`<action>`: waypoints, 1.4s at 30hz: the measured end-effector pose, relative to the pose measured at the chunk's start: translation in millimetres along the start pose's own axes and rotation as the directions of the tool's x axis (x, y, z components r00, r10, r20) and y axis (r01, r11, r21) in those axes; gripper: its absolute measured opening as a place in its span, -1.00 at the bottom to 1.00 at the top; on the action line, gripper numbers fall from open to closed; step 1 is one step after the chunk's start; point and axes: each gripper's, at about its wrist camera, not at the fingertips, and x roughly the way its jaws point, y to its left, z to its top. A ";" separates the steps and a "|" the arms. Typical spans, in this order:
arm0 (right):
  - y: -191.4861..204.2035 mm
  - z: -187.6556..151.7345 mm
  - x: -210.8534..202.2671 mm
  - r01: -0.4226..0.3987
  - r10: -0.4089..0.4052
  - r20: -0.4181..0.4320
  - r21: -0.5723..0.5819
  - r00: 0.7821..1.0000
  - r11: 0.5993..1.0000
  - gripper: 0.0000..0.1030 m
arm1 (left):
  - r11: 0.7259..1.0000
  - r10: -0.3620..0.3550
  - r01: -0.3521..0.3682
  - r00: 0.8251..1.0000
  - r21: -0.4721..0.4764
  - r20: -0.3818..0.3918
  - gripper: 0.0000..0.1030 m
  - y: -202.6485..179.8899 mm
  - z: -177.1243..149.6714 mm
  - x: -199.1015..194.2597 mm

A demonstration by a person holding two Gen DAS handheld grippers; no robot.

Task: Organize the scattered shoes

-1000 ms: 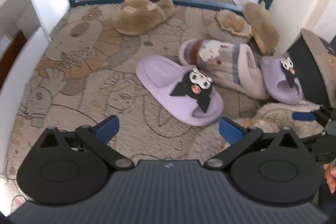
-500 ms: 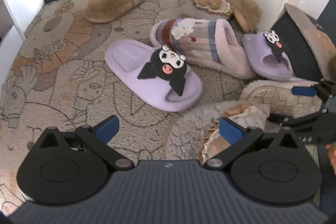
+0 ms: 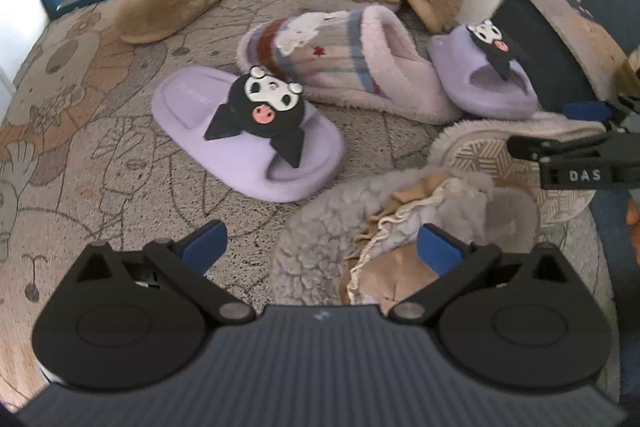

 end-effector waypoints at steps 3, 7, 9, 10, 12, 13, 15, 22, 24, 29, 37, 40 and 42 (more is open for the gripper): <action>1.1 -0.7 -0.6 0.013 -0.013 0.005 -0.009 1.000 1.000 0.86 | 1.000 -0.008 0.008 1.000 0.017 0.004 1.00 -6.1 1.4 0.6; -1.2 -2.1 -1.9 0.014 -0.014 0.013 0.007 1.000 1.000 0.87 | 0.995 -0.087 0.085 0.995 0.046 0.042 1.00 -15.0 0.1 -9.4; -2.5 -3.0 -1.4 0.015 -0.015 0.012 0.018 1.000 1.000 0.87 | 0.991 -0.106 0.101 0.993 0.087 0.058 1.00 -22.9 -0.4 -12.0; -3.1 -3.5 -1.1 0.015 -0.015 0.012 0.023 1.000 1.000 0.87 | 0.990 -0.094 0.087 0.994 0.111 0.059 1.00 -27.9 -0.5 -10.6; -4.4 -4.3 -0.6 0.016 -0.016 0.011 0.034 1.000 0.999 0.87 | 0.987 -0.062 0.052 0.997 0.155 0.056 1.00 -38.0 -1.1 -6.0; -5.0 -4.8 -0.3 0.016 -0.017 0.011 0.040 1.000 0.999 0.87 | 0.984 -0.037 0.029 0.998 0.173 0.044 1.00 -42.9 -1.4 -0.3; -4.6 -5.0 -0.5 0.015 -0.016 0.013 0.043 1.000 0.999 0.87 | 0.983 -0.003 -0.001 1.000 0.182 0.023 1.00 -46.8 -2.1 10.4; 0.3 -6.2 -2.0 -0.012 0.011 0.027 0.041 1.000 0.999 0.86 | 0.993 0.040 -0.034 0.998 0.115 -0.046 1.00 -33.6 -2.7 31.4; 2.2 -6.4 -2.1 -0.027 0.026 0.029 0.041 0.999 0.999 0.83 | 0.996 0.037 -0.031 0.998 0.089 -0.058 0.98 -29.0 -3.1 35.0; 9.7 -6.1 -1.6 -0.067 0.067 0.032 0.011 0.997 0.998 0.47 | 0.996 0.040 -0.034 0.996 0.080 -0.077 0.59 -24.7 -5.3 41.5; 8.9 -3.1 -5.7 -0.088 0.087 0.046 0.011 0.995 0.996 -0.07 | 0.997 0.027 -0.020 0.995 0.077 -0.097 -0.27 -27.7 -4.5 41.5; 9.0 -3.6 -8.6 -0.111 0.110 0.048 0.012 0.993 0.994 -0.12 | 0.995 0.040 -0.031 0.995 0.094 -0.096 -0.35 -32.0 -4.6 38.8; 12.0 -4.3 -11.5 -0.119 0.119 0.053 0.002 0.991 0.993 -0.12 | 0.994 0.045 -0.036 0.994 0.101 -0.096 -0.37 -34.0 -4.9 38.2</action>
